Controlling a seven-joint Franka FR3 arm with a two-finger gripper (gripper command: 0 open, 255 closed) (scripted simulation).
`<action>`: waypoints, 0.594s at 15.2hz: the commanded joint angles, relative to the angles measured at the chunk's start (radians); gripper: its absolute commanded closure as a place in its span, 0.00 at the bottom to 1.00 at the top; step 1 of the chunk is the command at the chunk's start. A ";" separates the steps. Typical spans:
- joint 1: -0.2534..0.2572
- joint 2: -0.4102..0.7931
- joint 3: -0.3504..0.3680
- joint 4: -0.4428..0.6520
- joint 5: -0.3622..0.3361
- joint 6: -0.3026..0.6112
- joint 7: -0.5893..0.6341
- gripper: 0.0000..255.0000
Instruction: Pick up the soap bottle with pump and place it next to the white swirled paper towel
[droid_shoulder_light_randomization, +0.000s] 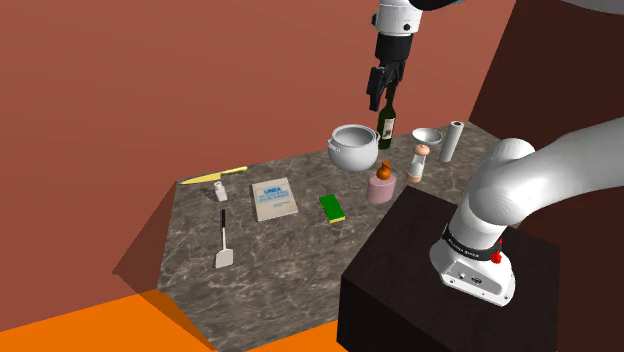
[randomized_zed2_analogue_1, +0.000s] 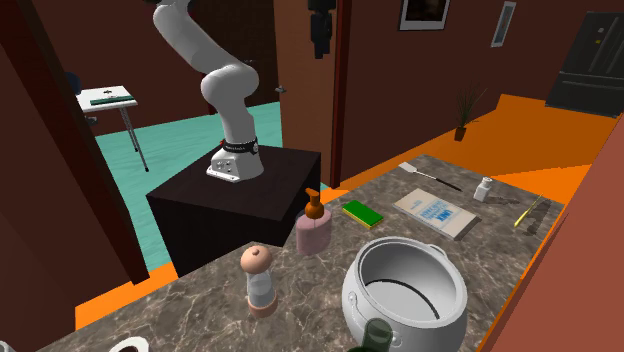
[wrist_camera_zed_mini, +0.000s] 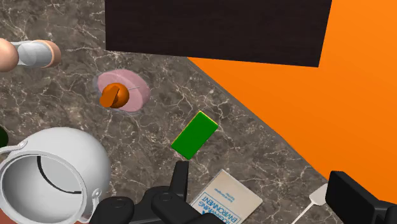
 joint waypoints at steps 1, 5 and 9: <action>0.000 0.000 0.000 0.000 0.000 0.000 0.000 0.00; -0.024 0.010 -0.046 -0.104 -0.039 0.110 -0.047 0.00; -0.050 0.044 -0.097 -0.192 -0.079 0.228 -0.094 0.00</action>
